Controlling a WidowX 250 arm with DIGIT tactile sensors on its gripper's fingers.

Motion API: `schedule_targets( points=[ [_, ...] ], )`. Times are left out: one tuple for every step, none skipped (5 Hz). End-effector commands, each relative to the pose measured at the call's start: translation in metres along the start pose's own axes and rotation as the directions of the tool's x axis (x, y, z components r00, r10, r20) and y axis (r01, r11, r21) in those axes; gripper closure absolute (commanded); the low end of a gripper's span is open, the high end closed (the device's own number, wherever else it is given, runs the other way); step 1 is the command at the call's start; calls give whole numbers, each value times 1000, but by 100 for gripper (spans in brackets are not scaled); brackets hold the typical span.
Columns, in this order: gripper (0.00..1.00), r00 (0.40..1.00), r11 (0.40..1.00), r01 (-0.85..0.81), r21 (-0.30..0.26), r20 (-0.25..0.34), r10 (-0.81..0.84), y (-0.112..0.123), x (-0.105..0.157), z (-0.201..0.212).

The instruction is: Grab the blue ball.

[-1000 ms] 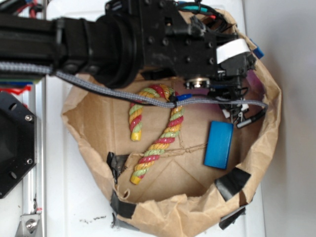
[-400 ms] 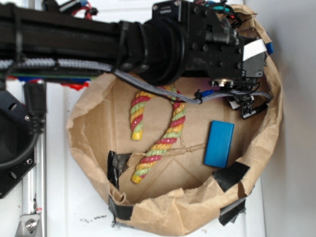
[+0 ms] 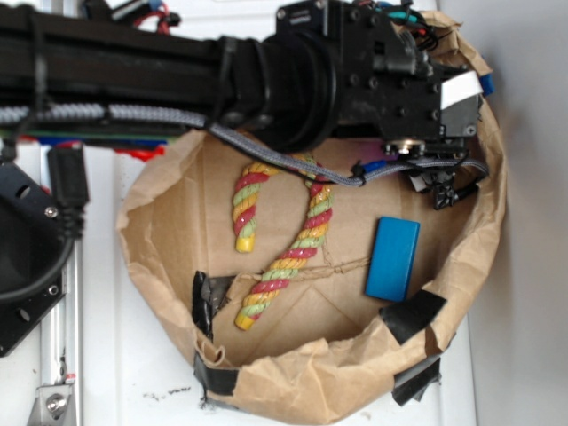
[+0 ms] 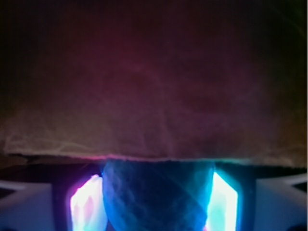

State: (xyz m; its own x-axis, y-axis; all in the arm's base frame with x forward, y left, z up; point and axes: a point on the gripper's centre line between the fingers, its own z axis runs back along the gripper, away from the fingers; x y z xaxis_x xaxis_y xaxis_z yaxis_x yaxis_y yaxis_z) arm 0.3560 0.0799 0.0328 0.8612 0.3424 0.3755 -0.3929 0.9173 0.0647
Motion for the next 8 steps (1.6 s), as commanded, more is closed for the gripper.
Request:
schedule_targets(
  points=[
    [100, 997, 1000, 7, -30, 75, -5, 4, 9, 20],
    [100, 996, 995, 62, -84, 75, -56, 1, -3, 38],
    [100, 986, 974, 164, -158, 16, -164, -5, -27, 74],
    [100, 956, 935, 278, -220, -32, -292, -16, -50, 121],
    [100, 923, 905, 328, -271, -114, -368, -27, -51, 154],
    [100, 898, 895, 340, -289, -182, -400, -28, -36, 166],
    [100, 876, 880, 366, -303, -206, -436, -25, -5, 153],
    [100, 880, 879, 377, -290, -182, -438, -24, -4, 147]
  ],
)
